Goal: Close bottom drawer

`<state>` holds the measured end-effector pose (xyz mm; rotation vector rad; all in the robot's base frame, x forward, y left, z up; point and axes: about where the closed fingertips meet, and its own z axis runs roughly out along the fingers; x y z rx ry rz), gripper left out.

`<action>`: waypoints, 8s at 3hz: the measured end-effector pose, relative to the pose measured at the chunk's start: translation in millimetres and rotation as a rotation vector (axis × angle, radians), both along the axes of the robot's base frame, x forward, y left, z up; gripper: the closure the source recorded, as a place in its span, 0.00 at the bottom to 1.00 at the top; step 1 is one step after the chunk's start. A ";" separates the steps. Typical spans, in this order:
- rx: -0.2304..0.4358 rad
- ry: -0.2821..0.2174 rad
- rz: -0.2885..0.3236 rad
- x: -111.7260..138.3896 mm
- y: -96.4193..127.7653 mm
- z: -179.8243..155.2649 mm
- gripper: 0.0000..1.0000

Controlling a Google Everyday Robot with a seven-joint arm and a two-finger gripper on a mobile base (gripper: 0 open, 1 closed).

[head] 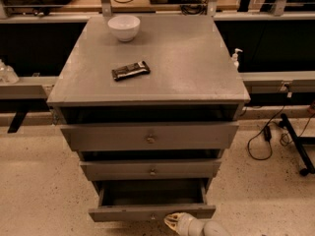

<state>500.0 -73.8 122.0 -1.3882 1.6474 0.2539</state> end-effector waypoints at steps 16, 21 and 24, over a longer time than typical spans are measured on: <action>0.042 0.174 0.361 -58.5 6.2 -14.4 1.00; 0.117 0.151 0.441 -12.0 48.8 -28.4 1.00; 0.109 0.126 0.429 0.2 45.5 -28.8 1.00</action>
Offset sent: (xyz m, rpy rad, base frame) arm 0.0983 -0.0369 0.0558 -0.0678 -0.3307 -0.0906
